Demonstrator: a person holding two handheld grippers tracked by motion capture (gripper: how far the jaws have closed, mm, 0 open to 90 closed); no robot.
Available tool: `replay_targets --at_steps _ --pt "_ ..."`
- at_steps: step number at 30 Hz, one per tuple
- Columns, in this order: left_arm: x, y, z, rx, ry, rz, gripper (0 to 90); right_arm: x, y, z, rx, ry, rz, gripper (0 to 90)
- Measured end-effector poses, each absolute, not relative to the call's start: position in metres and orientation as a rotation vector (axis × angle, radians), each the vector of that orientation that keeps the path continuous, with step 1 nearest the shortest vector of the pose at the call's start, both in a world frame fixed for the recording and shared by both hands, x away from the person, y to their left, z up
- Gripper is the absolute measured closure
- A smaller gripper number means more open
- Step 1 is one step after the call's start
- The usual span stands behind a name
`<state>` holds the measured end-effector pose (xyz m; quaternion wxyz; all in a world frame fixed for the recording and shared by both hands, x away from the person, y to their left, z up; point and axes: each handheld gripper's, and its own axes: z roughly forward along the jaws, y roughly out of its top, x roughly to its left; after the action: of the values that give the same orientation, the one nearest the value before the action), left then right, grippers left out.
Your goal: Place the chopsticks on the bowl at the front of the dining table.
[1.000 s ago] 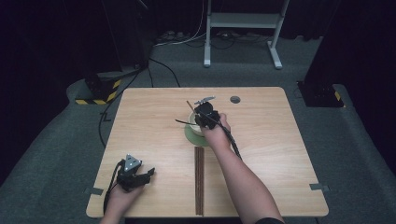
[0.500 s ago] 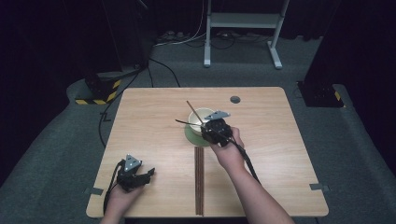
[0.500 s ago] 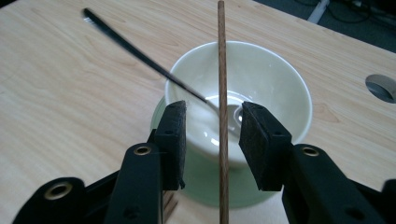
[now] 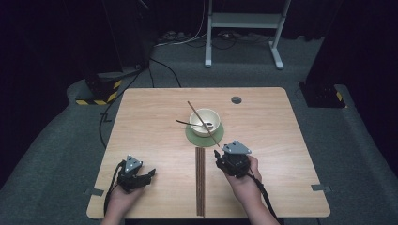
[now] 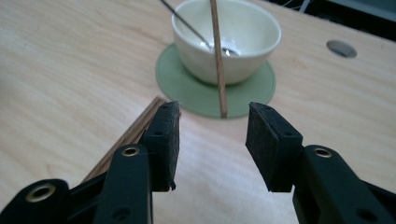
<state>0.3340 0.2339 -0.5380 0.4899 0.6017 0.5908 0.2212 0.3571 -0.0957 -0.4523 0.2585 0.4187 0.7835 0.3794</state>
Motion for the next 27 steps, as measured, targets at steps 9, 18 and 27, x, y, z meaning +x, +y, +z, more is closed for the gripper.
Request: replay_targets --at_steps 9,18,27 --pt "0.334 0.234 -0.538 1.465 1.433 0.537 34.1 0.34 -0.096 -0.489 1.222 2.17 0.97 50.7" --pt "0.333 0.235 -0.538 1.49 1.421 0.538 33.7 0.337 -0.068 -0.506 1.177 2.233 0.953 52.7" --pt "0.333 0.235 -0.538 1.489 1.42 0.538 33.7 0.348 -0.054 -0.512 1.191 2.266 0.949 54.1"
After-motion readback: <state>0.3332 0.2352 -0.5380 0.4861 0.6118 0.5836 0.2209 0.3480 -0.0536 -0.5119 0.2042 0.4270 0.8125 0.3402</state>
